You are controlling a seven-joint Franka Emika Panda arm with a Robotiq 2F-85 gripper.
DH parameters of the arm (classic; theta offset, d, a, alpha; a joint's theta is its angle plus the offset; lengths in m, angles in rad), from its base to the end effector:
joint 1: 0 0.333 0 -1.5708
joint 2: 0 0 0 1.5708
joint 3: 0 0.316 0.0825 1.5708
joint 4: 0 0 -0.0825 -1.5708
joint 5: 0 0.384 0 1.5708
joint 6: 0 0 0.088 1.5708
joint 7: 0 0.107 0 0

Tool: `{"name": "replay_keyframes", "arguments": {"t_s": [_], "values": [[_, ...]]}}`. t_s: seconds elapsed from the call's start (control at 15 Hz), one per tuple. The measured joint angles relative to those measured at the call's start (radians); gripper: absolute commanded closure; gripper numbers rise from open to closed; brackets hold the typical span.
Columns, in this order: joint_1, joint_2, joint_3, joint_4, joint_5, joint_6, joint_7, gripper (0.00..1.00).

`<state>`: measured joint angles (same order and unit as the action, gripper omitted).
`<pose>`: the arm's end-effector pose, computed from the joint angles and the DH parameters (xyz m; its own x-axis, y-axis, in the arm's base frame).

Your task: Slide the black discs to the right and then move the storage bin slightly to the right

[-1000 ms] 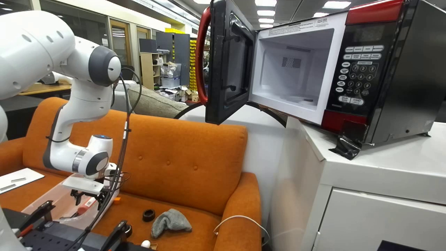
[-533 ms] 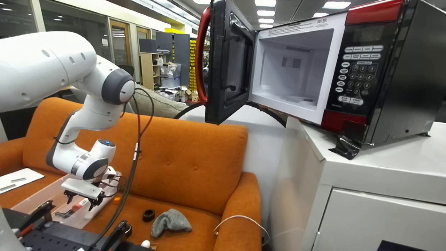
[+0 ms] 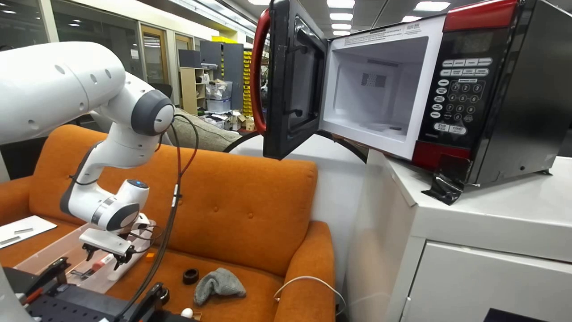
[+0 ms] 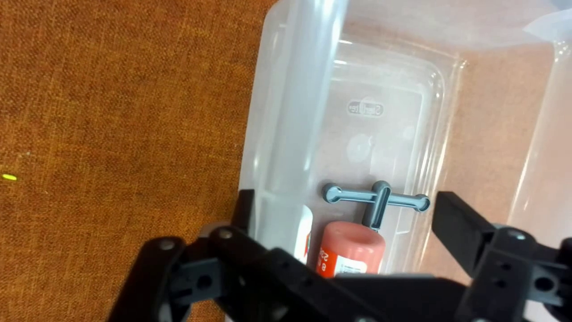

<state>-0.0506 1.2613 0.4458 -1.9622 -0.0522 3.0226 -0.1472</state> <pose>0.4360 0.2427 -0.1033 0.9384 0.3382 -0.0708 0.2778 -0.8602 -0.4276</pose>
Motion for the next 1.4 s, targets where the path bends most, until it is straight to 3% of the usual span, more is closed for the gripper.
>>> {"name": "replay_keyframes", "arguments": {"t_s": [0.27, 0.8, 1.4], "values": [[-0.002, -0.001, -0.013, 0.001, 0.005, 0.029, 0.006, 0.00], [-0.060, -0.031, -0.045, -0.025, 0.006, 0.192, 0.042, 0.00], [-0.058, -0.153, -0.049, -0.180, 0.004, 0.450, 0.141, 0.00]]}}
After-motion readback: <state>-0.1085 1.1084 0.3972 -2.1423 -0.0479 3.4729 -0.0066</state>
